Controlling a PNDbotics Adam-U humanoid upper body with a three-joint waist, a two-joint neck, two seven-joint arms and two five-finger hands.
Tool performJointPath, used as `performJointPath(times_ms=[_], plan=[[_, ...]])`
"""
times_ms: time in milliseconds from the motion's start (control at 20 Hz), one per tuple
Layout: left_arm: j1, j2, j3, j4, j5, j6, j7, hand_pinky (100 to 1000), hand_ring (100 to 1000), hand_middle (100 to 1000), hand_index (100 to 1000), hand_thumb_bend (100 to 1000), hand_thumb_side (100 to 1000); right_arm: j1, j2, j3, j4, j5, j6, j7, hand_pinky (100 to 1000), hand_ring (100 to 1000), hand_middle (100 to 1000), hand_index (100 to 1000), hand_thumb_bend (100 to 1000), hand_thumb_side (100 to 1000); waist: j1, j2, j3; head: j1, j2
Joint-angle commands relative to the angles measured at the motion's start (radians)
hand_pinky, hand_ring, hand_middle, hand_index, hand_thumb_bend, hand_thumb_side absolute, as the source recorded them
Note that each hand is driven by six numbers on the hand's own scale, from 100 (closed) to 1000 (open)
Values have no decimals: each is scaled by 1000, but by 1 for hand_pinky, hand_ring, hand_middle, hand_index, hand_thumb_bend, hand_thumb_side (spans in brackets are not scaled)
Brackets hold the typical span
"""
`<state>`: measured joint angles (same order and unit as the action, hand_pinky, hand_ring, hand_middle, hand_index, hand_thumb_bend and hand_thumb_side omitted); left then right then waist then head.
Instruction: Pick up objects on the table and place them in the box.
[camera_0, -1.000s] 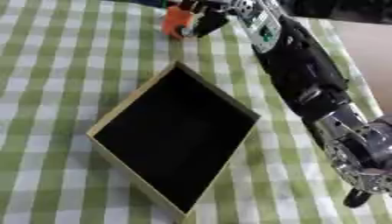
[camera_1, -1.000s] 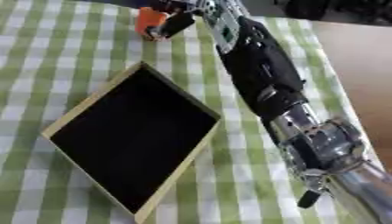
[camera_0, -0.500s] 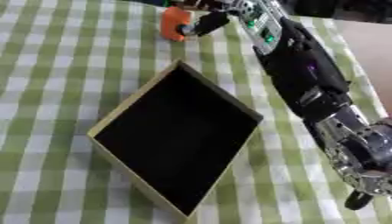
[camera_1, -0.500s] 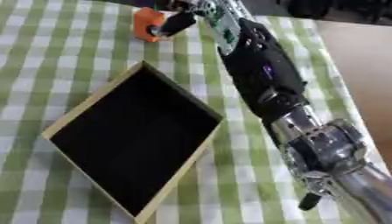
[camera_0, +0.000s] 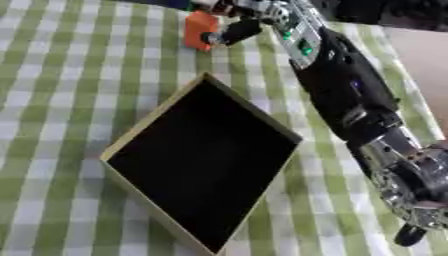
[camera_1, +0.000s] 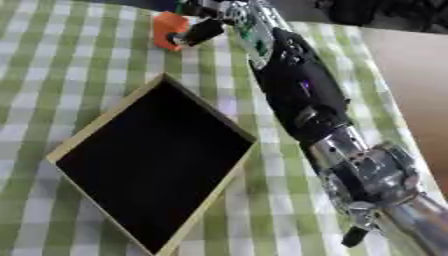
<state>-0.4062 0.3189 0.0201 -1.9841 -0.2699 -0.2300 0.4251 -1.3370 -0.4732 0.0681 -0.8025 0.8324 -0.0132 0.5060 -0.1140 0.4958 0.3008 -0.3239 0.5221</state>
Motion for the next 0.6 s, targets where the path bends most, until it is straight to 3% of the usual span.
performJointPath(times_ms=[50,600], plan=[[-13,14,9,-16,-5,-1,-4,792,715,775,732,437,654,-17,-26,-14,-6,-20,20,-20,860,885,899,924,388,662,5,-20,4,-3,-16],[-19,9,9,-16,-12,2,-10,793,715,775,730,432,657,-7,-21,-9,-5,-92,55,-54,811,825,814,897,332,690,3,-9,13,-5,-16]])
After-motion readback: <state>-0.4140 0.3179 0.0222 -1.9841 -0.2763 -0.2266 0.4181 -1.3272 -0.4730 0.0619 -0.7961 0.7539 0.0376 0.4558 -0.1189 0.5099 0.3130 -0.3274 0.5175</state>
